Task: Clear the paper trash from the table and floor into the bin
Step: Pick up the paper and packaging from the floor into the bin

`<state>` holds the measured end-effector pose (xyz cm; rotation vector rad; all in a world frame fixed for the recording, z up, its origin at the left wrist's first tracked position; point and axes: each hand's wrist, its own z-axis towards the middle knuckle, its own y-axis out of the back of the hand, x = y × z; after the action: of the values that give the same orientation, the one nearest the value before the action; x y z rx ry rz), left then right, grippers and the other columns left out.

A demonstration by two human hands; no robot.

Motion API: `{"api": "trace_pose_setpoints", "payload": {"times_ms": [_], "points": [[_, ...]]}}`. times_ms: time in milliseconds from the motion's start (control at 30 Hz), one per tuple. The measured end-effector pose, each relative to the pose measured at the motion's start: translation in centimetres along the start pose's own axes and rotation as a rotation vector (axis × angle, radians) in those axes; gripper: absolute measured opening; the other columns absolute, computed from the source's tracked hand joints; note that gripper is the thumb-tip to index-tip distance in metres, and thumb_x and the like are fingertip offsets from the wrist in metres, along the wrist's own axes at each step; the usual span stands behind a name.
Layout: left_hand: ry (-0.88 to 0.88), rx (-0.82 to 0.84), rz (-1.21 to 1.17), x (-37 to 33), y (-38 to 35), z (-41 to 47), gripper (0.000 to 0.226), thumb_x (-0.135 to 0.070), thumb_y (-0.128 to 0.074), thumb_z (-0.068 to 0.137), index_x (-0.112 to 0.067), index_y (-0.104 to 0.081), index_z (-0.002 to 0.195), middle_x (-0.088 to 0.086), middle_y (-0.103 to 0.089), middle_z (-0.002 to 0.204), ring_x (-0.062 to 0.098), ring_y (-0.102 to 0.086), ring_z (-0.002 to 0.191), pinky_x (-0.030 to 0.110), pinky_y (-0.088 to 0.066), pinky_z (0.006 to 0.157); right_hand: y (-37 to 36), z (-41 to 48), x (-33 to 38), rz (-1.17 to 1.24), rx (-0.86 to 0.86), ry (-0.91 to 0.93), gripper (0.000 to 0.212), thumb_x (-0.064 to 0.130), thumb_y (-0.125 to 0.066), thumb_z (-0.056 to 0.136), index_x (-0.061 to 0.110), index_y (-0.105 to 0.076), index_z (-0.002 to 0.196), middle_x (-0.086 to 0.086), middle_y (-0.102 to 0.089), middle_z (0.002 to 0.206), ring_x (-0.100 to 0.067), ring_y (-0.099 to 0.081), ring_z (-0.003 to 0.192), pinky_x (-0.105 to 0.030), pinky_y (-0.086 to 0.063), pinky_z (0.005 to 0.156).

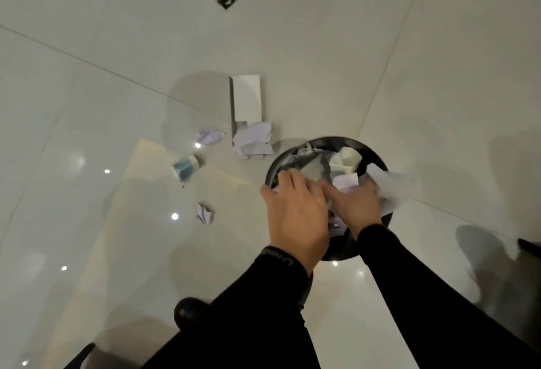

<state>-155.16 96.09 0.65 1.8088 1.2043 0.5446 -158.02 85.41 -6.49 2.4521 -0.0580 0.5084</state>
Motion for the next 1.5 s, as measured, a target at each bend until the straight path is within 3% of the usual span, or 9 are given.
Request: {"api": "trace_pose_setpoints", "payload": {"times_ms": [200, 333, 433, 567, 700, 1000, 1167, 1400, 1500], "points": [[0.002, 0.088, 0.027, -2.5, -5.8, 1.2, 0.049, -0.029, -0.03, 0.094, -0.006, -0.028, 0.137, 0.026, -0.031, 0.142, 0.038, -0.033, 0.128, 0.054, -0.033, 0.095, -1.2, 2.3, -2.4, -0.167, 0.066, 0.014, 0.077, 0.048, -0.055, 0.085, 0.001, -0.032, 0.141, -0.025, -0.039, 0.143, -0.038, -0.041, 0.13, -0.045, -0.035, 0.107], [0.013, 0.319, -0.058, -2.2, -7.7, 1.4, 0.06, -0.033, -0.031, 0.096, -0.006, -0.01, 0.146, 0.025, 0.002, 0.154, 0.04, -0.014, 0.138, 0.055, -0.023, 0.104, -0.7, 1.6, -1.9, -0.274, 0.221, -0.002, 0.042, 0.027, -0.041, 0.096, -0.005, -0.054, 0.12, -0.025, -0.057, 0.125, -0.018, -0.057, 0.093, -0.02, -0.039, 0.064], [-0.063, 0.27, -0.165, -1.1, -4.9, 1.9, 0.05, -0.027, -0.042, 0.089, -0.008, -0.037, 0.135, 0.026, -0.016, 0.151, 0.039, -0.028, 0.133, 0.05, -0.034, 0.099, 0.6, -1.6, -0.1, -0.533, 0.284, 0.194, 0.031, 0.008, -0.038, 0.094, 0.001, -0.059, 0.116, -0.02, -0.062, 0.12, -0.025, -0.057, 0.105, -0.034, -0.042, 0.084], [-0.124, 0.012, -0.211, 2.8, 0.8, 1.3, 0.03, -0.019, -0.048, 0.084, -0.006, -0.06, 0.108, 0.019, -0.054, 0.126, 0.036, -0.052, 0.109, 0.042, -0.044, 0.082, 0.9, -5.1, 3.0, -0.322, -0.027, 0.347, 0.028, 0.012, -0.064, 0.079, 0.002, -0.065, 0.105, -0.02, -0.066, 0.099, -0.028, -0.064, 0.085, -0.032, -0.051, 0.068], [-0.015, 0.02, -0.213, 9.0, 4.9, 1.4, 0.031, -0.022, -0.046, 0.088, -0.013, -0.06, 0.114, 0.008, -0.06, 0.117, 0.026, -0.053, 0.106, 0.035, -0.042, 0.084, 0.7, -7.5, 8.1, -0.099, 0.169, 0.079, 0.046, 0.022, -0.048, 0.089, 0.015, -0.046, 0.134, -0.009, -0.057, 0.131, -0.029, -0.054, 0.117, -0.034, -0.042, 0.093], [0.311, 0.216, -0.043, 24.0, 10.8, 7.8, 0.03, -0.012, -0.044, 0.088, -0.012, -0.059, 0.113, 0.011, -0.064, 0.118, 0.028, -0.059, 0.108, 0.03, -0.043, 0.088, -4.5, -9.2, 16.7, -0.038, 0.211, 0.025, 0.033, 0.017, -0.045, 0.088, 0.013, -0.056, 0.119, -0.012, -0.062, 0.123, -0.028, -0.056, 0.102, -0.025, -0.036, 0.081], [0.009, 0.3, 0.058, 26.2, 13.8, 13.0, 0.034, -0.012, -0.043, 0.086, -0.014, -0.059, 0.115, 0.01, -0.063, 0.12, 0.028, -0.058, 0.111, 0.032, -0.043, 0.091, -9.6, -9.2, 19.5, 0.148, 0.115, -0.18, 0.041, 0.012, -0.052, 0.088, 0.006, -0.05, 0.129, -0.012, -0.058, 0.13, -0.026, -0.052, 0.121, -0.024, -0.035, 0.099], [-0.356, 0.388, 0.26, 28.8, 13.5, 16.6, 0.032, -0.015, -0.045, 0.088, -0.016, -0.057, 0.118, 0.004, -0.063, 0.119, 0.024, -0.057, 0.111, 0.029, -0.042, 0.091, -15.5, -10.1, 18.1, 0.38, -0.108, -0.435, 0.037, 0.004, -0.052, 0.083, 0.007, -0.059, 0.12, -0.015, -0.067, 0.113, -0.028, -0.06, 0.099, -0.017, -0.034, 0.071], [-0.47, 0.478, 0.346, 29.7, 10.6, 17.2, 0.035, -0.015, -0.048, 0.087, -0.017, -0.055, 0.121, 0.003, -0.064, 0.115, 0.022, -0.057, 0.108, 0.028, -0.043, 0.087, -18.6, -10.5, 15.4, 0.442, -0.097, -0.495, 0.043, 0.004, -0.052, 0.083, 0.011, -0.055, 0.125, -0.011, -0.062, 0.12, -0.023, -0.057, 0.091, -0.019, -0.035, 0.074]]}}
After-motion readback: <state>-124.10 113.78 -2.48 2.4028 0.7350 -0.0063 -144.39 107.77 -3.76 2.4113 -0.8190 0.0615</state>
